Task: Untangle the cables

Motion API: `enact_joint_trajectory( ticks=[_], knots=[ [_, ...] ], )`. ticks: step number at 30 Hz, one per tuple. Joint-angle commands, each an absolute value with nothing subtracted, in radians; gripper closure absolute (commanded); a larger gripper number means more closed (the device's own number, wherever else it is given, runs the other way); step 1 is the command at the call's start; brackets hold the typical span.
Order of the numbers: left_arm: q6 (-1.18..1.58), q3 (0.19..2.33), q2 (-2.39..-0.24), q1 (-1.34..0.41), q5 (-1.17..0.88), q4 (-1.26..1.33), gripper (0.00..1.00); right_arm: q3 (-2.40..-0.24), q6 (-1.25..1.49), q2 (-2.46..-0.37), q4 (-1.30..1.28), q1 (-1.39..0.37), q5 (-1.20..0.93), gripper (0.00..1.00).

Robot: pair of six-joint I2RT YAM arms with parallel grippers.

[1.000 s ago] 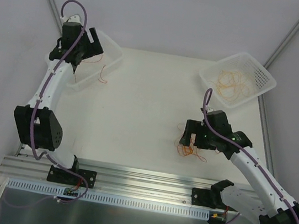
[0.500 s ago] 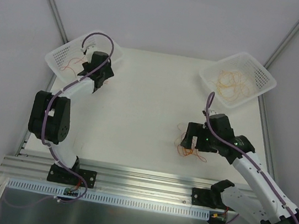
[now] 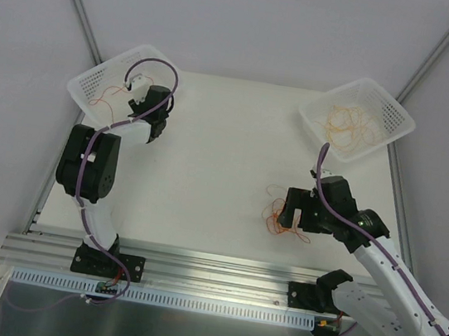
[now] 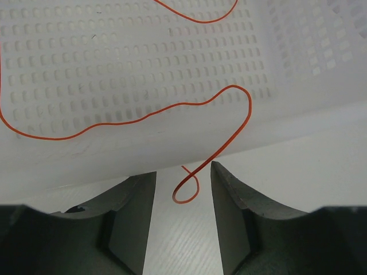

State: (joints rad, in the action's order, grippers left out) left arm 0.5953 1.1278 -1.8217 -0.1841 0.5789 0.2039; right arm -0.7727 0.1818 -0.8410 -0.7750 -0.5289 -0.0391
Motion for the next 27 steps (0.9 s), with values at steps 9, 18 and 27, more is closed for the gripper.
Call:
enact_joint_trajectory(
  ticks=[9, 18, 27],
  knots=[
    [0.597, 1.160, -1.839, -0.199, 0.578, 0.241, 1.00, -0.796, 0.199, -0.810, -0.825, -0.535, 0.000, 0.02],
    [0.404, 1.288, -1.651, -0.203, 0.377, 0.006, 1.00, -0.827, 0.192, -0.828, -0.827, -0.534, 0.043, 0.02],
    [0.095, 1.505, -1.641, -0.121, 0.328, -0.038, 1.00, -0.850, 0.213, -0.856, -0.805, -0.534, 0.031, 0.02]
  ],
)
